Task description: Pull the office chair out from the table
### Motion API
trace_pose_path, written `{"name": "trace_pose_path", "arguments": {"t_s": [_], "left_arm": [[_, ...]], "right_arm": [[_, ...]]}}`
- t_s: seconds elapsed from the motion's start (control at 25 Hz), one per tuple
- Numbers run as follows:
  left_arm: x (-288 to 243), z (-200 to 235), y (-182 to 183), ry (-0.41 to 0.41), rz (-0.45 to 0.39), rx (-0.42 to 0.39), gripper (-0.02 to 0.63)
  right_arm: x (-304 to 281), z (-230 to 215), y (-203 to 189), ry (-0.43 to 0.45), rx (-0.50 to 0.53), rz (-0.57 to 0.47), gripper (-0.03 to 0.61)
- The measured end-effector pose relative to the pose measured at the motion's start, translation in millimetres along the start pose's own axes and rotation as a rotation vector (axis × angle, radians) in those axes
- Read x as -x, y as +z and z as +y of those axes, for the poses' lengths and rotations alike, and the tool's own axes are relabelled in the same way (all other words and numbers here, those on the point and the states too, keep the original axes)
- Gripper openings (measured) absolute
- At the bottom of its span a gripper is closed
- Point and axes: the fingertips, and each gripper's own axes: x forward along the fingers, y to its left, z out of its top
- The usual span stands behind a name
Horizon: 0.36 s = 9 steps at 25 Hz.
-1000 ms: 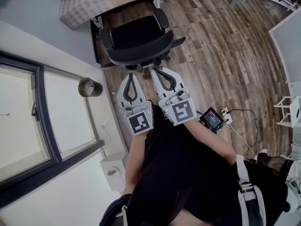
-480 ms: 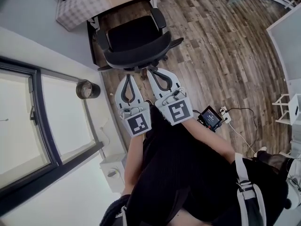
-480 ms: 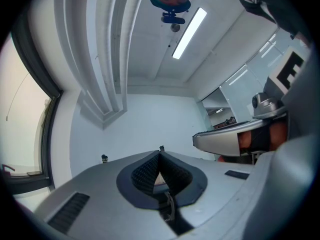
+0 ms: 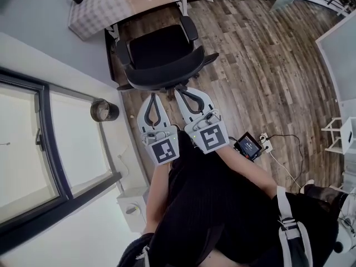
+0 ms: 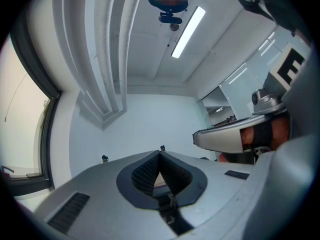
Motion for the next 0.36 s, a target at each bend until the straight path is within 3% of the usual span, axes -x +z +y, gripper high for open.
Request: {"name": "trace_pose_path", "arguments": {"t_s": [0.36], "left_arm": [[-13.0, 1.1, 3.8, 0.015, -0.005, -0.015, 0.014]], "right_arm": [[-1.5, -15.7, -0.2, -0.027, 0.005, 0.019, 0.002]]}}
